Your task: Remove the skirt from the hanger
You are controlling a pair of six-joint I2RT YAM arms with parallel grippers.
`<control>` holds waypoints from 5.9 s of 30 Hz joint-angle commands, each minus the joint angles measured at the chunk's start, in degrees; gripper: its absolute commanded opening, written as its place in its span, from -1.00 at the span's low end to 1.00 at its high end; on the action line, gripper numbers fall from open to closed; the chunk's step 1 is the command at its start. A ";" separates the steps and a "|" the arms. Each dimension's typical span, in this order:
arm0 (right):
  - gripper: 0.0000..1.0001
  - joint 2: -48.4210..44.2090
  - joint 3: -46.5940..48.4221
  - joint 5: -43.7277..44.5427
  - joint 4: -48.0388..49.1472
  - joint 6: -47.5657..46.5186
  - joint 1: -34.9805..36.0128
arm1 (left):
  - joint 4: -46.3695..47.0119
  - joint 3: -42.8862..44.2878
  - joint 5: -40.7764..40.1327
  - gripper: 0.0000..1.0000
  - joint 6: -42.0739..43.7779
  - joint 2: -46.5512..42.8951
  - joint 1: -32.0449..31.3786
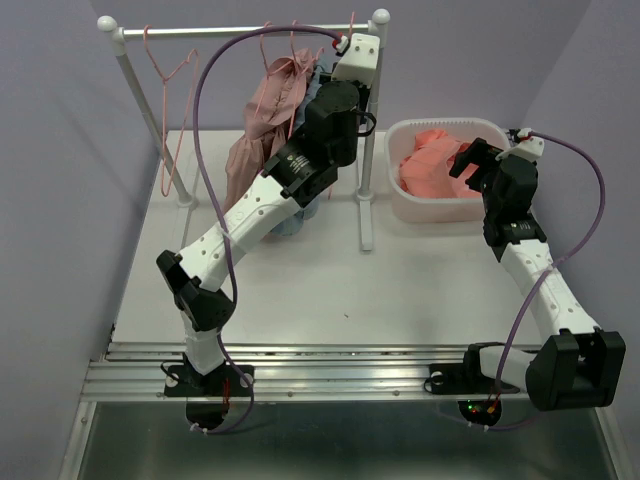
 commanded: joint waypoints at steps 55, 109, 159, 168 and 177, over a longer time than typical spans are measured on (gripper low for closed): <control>1.00 -7.38 -3.74 2.27 1.25 0.26 0.40 | 13.66 4.45 11.11 -0.74 -2.57 7.62 9.30; 1.00 -11.52 -3.83 -3.53 -5.34 0.97 0.40 | -4.71 -9.89 22.11 0.80 -14.52 -9.97 16.33; 1.00 -11.96 -4.36 -0.63 -5.16 -0.27 0.40 | -0.05 -0.21 18.94 -1.00 -8.20 -3.99 16.51; 1.00 -11.78 -4.27 -0.98 -5.16 -0.35 0.40 | 1.80 2.51 14.55 -1.00 -5.47 -5.13 14.40; 1.00 -11.69 -4.45 -1.24 -4.99 -0.44 0.40 | 2.41 1.90 16.30 -1.00 -6.35 -6.89 14.22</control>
